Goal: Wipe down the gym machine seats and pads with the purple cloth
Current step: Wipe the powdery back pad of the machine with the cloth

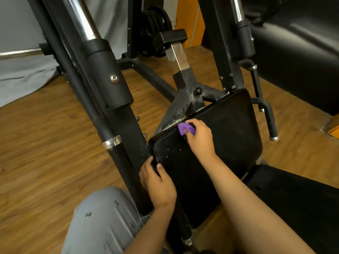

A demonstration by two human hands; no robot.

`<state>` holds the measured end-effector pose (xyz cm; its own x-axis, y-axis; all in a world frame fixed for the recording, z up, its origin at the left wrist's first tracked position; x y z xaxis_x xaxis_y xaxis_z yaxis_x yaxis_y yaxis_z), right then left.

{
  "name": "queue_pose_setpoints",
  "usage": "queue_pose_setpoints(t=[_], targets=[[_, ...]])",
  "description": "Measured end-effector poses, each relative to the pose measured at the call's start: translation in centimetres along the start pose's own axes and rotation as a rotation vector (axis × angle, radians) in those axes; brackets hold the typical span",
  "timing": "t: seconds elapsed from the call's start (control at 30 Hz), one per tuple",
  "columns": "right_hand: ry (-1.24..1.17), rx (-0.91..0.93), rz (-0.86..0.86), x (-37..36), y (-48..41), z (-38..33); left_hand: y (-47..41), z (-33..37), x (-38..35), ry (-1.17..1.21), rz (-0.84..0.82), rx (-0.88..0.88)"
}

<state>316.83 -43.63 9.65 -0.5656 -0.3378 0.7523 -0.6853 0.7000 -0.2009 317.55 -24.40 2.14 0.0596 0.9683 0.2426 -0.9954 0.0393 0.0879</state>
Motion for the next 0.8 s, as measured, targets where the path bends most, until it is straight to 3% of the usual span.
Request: queue_pose_setpoints(t=[0.07, 0.2, 0.27, 0.4, 0.57, 0.63, 0.73, 0.8], targets=[[0.041, 0.053, 0.014, -0.7, 0.8, -1.6, -0.1, -0.1, -0.1, -0.013, 0.008, -0.015], [0.058, 0.374, -0.282, -3.6, 5.1, -5.0, -0.1, -0.3, -0.2, -0.018, 0.019, -0.051], [0.085, 0.369, -0.283, -3.1, 3.9, -4.7, -0.1, -0.2, -0.1, 0.007, 0.031, -0.053], [0.082, 0.249, -0.080, -1.5, 1.0, -3.7, 0.0, -0.4, -0.2, 0.062, 0.038, -0.019], [0.025, 0.406, -0.380, -4.0, 6.7, -3.6, -0.2, -0.6, -0.3, 0.080, 0.048, -0.039], [0.006, 0.333, -0.254, -2.8, 5.7, -1.0, -0.2, -0.8, -0.3, 0.106, 0.040, -0.020], [-0.025, 0.018, 0.025, -0.6, 3.3, 3.7, -0.2, -0.8, -0.3, 0.088, 0.036, -0.026], [-0.078, -0.036, 0.122, -0.9, 4.2, 3.8, -0.2, -0.7, -0.3, 0.063, 0.036, -0.054]])
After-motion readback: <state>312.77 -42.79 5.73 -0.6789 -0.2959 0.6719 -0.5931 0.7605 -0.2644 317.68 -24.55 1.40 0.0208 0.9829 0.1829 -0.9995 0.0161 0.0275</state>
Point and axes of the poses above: each hand's wrist, its own y-axis away from the middle knuckle, its own x-axis out of the back of the hand, z = x × y, the point moved 7 cm from there along -y, towards the middle knuckle, and after that the axes turned 3 degrees about y, right-handed, at the moved point
